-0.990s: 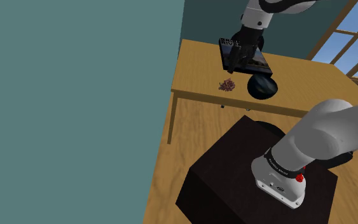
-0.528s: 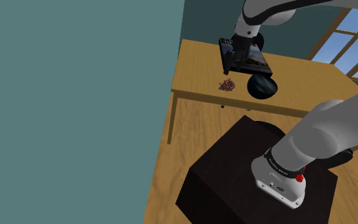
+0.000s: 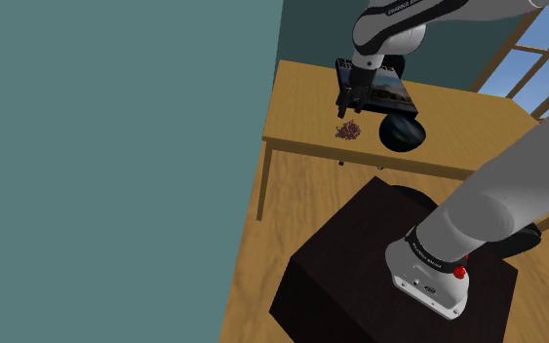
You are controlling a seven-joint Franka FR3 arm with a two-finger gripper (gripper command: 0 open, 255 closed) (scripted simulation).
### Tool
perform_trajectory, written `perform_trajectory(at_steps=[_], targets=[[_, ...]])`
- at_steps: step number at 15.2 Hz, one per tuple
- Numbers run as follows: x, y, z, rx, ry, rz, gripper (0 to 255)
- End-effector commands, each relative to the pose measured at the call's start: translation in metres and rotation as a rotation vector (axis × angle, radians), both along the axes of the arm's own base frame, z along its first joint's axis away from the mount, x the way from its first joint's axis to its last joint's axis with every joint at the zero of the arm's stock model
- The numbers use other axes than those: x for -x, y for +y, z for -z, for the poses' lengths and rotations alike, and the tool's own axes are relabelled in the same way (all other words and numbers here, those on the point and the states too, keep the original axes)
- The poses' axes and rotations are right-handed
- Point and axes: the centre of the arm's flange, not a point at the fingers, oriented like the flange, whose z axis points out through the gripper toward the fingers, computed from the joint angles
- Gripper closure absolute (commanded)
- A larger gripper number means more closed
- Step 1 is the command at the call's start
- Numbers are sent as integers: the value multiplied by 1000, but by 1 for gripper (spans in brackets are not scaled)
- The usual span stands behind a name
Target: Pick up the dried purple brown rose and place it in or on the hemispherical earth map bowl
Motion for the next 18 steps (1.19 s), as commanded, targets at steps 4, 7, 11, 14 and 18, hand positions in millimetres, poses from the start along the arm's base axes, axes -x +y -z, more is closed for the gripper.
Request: perform_trajectory(at_steps=[4, 7, 11, 14, 18], targets=[[-29, -48, 38, 7, 8, 15, 0], [-45, -76, 61, 11, 13, 24, 0], [-65, -114, 92, 16, 19, 36, 0], [-80, -143, 115, 20, 24, 45, 0], [-99, -181, 145, 25, 30, 57, 0]])
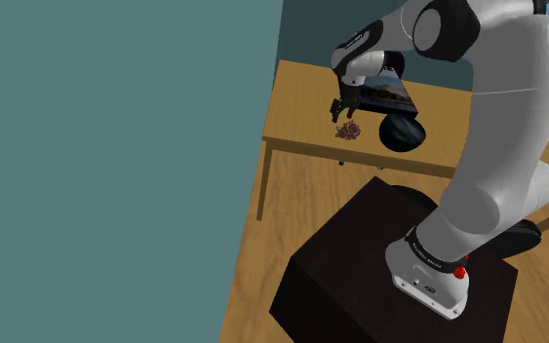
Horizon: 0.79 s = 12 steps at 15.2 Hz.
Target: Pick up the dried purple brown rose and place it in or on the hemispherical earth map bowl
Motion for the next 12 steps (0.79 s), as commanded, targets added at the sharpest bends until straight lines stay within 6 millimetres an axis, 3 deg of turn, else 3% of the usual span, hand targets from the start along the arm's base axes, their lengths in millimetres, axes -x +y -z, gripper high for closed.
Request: perform_trajectory(at_steps=[1, 4, 12], targets=[[-10, -25, 15, 2, 3, 5, 0], [-24, -54, 37, 6, 8, 14, 0], [-19, -53, 78, 6, 8, 15, 0]])
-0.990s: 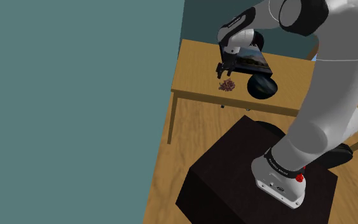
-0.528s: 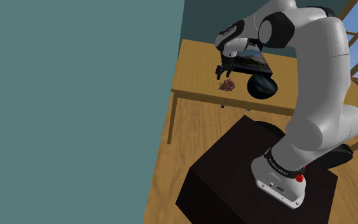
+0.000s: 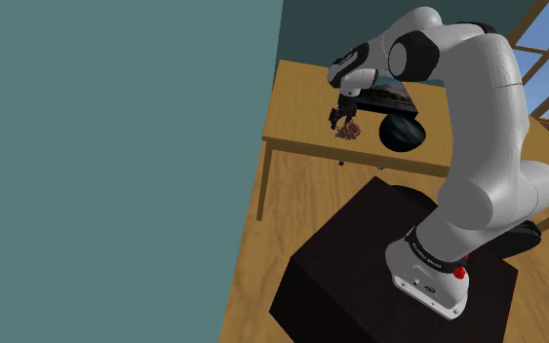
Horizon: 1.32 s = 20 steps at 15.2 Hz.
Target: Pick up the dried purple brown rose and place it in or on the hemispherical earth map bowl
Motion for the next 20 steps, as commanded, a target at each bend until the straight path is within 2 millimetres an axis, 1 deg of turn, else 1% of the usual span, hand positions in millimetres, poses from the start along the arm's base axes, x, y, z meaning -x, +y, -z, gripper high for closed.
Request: perform_trajectory(at_steps=[1, 8, 9, 18, 20], targets=[[1, 0, 6, 0, 0, 0, 0], [1, 0, 6, 0, 0, 0, 0], [1, 0, 6, 0, 0, 0, 255], [1, 0, 6, 0, 0, 0, 255], [1, 0, -5, 0, 0, 0, 255]])
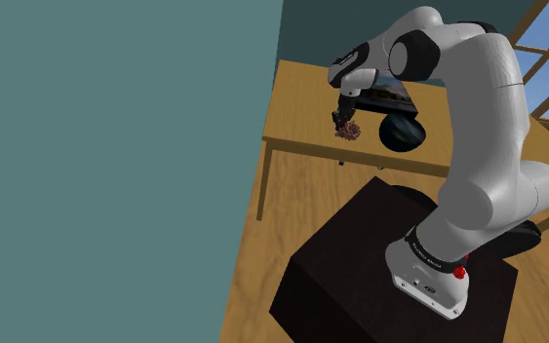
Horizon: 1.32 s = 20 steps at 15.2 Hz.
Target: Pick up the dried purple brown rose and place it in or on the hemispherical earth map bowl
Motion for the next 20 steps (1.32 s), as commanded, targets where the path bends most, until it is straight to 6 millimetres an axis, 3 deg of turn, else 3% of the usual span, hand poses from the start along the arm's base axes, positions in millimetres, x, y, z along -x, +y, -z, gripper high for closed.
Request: perform_trajectory(at_steps=[1, 20], targets=[[0, 0, -9, 0, 0, 0, 255], [0, 0, -110, 0, 0, 0, 255]])
